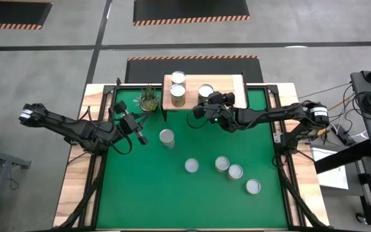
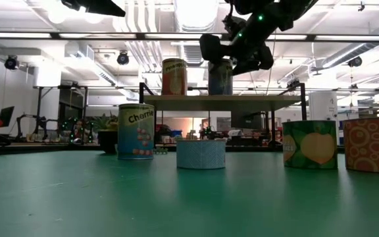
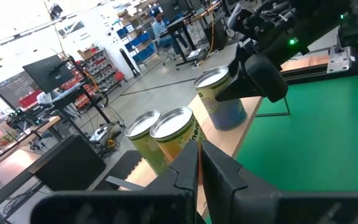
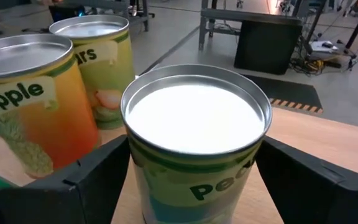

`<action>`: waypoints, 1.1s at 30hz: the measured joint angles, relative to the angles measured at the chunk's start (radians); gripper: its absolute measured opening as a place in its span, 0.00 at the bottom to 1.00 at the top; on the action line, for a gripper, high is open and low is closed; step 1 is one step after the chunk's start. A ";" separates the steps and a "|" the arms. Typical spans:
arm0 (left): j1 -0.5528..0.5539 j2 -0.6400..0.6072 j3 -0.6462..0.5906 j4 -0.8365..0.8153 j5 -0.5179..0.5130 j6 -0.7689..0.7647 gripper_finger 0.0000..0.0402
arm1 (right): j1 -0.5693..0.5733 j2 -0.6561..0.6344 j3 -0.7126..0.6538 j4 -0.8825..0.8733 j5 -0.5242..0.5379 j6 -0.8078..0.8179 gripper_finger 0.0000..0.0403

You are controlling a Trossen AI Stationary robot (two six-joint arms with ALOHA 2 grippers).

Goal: Pick and place cans onto a shelf
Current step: Put the canned peas on the shelf

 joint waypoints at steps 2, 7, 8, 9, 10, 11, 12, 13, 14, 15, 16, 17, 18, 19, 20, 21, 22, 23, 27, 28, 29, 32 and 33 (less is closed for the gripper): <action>0.000 0.000 0.000 0.000 0.000 0.000 0.00 | 0.000 -0.003 0.000 0.013 -0.001 -0.014 0.82; 0.000 0.000 0.000 0.000 0.000 0.000 0.00 | 0.005 -0.038 0.017 0.009 -0.002 -0.028 0.85; 0.000 0.000 0.000 0.000 0.000 0.000 0.00 | 0.007 -0.049 0.022 0.007 -0.007 -0.038 0.86; 0.000 0.000 0.000 0.000 0.000 0.000 0.00 | 0.009 -0.059 0.029 0.005 -0.012 -0.047 0.86; 0.000 0.000 0.000 0.000 0.000 0.000 0.00 | 0.013 -0.072 0.035 -0.002 -0.023 -0.064 0.87; 0.000 0.000 0.000 0.000 0.000 0.000 0.00 | 0.014 -0.084 0.044 -0.014 -0.041 -0.078 0.87; 0.000 0.000 0.000 0.000 0.000 0.000 0.00 | 0.014 -0.098 0.057 -0.038 -0.070 -0.089 0.86; 0.000 0.000 0.000 0.000 0.000 0.000 0.00 | 0.014 -0.114 0.072 -0.072 -0.108 -0.096 0.86; 0.000 0.000 0.000 0.000 0.000 0.000 0.00 | 0.011 -0.129 0.089 -0.112 -0.148 -0.102 0.85; 0.000 0.000 0.000 0.000 0.000 0.000 0.00 | 0.004 -0.142 0.107 -0.155 -0.182 -0.105 0.83; 0.000 0.000 0.000 0.000 0.000 0.000 0.00 | -0.006 -0.157 0.126 -0.201 -0.208 -0.106 0.80; 0.000 0.000 0.000 0.000 0.000 0.000 0.00 | -0.018 -0.168 0.142 -0.255 -0.223 -0.108 0.77; 0.000 0.000 0.000 0.000 0.000 0.000 0.00 | -0.031 -0.178 0.157 -0.304 -0.236 -0.110 0.74; 0.000 0.000 0.000 0.000 0.000 0.000 0.00 | -0.046 -0.187 0.170 -0.344 -0.259 -0.123 0.69; 0.000 0.000 0.000 0.000 0.000 0.000 0.00 | -0.061 -0.195 0.180 -0.376 -0.290 -0.146 0.65; 0.000 0.000 0.000 0.000 0.000 0.000 0.00 | -0.077 -0.201 0.190 -0.403 -0.331 -0.169 0.59; 0.000 0.000 0.000 0.000 0.000 0.000 0.00 | -0.093 -0.205 0.198 -0.419 -0.389 -0.200 0.53; 0.000 0.000 0.000 0.001 0.000 0.000 0.00 | -0.110 -0.207 0.206 -0.424 -0.461 -0.235 0.47; 0.000 0.000 0.000 0.008 0.000 0.000 0.00 | -0.170 -0.188 0.251 -0.427 -0.686 -0.278 0.20; 0.000 0.000 0.000 0.008 0.000 0.000 0.00 | -0.179 -0.177 0.265 -0.429 -0.709 -0.293 0.13; 0.000 0.000 0.000 0.008 0.000 0.000 0.00 | -0.185 -0.163 0.279 -0.430 -0.716 -0.319 0.07; 0.000 0.000 0.000 0.008 0.000 0.000 0.00 | -0.204 -0.117 0.319 -0.454 -0.717 -0.368 0.04; 0.000 0.000 0.000 0.008 0.000 0.000 0.00 | -0.211 -0.101 0.331 -0.471 -0.717 -0.383 0.04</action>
